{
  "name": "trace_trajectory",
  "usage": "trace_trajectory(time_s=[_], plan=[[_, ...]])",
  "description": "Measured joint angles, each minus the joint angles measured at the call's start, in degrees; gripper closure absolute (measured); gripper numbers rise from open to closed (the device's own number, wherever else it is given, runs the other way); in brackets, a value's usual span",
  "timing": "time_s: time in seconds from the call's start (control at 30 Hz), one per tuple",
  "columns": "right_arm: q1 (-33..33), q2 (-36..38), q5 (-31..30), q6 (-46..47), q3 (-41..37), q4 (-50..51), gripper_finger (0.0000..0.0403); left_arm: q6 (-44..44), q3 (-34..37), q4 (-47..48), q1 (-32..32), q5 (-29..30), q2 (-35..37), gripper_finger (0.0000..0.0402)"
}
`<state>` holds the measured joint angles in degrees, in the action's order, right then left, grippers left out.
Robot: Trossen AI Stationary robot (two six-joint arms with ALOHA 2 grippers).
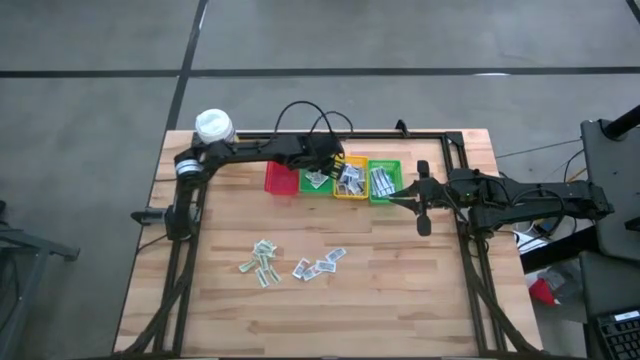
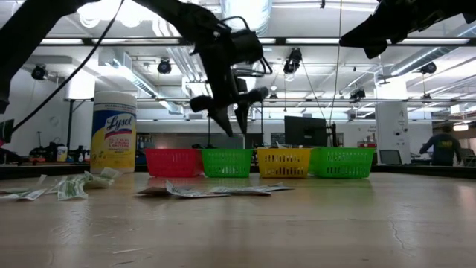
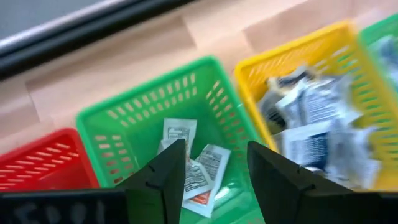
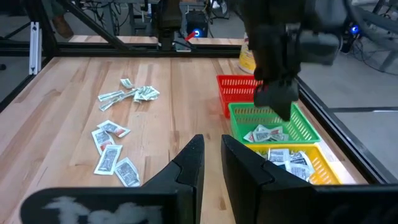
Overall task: Pick & Place First Aid Supplies
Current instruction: Put the orange ointment pack into the left green bin
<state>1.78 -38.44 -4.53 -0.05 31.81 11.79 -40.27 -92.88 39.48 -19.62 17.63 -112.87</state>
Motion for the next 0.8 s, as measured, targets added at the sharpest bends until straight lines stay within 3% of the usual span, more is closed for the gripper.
trace_trajectory(time_s=[0.3,0.6,0.8], plan=[[-0.02,-0.02,0.02,-0.13,-0.02,-0.02,0.0351,7.64,-1.18,-0.11,3.43,-0.30,6.68,0.0239],[0.00,-0.02,0.02,-0.11,0.00,-0.07,0.0351,16.30,-0.70,1.02,13.64,-1.28,12.66,0.0239],[-0.01,-0.02,0.02,-0.09,-0.01,-0.07,0.0351,16.48,-0.54,2.08,19.89,-1.31,12.69,0.0239]])
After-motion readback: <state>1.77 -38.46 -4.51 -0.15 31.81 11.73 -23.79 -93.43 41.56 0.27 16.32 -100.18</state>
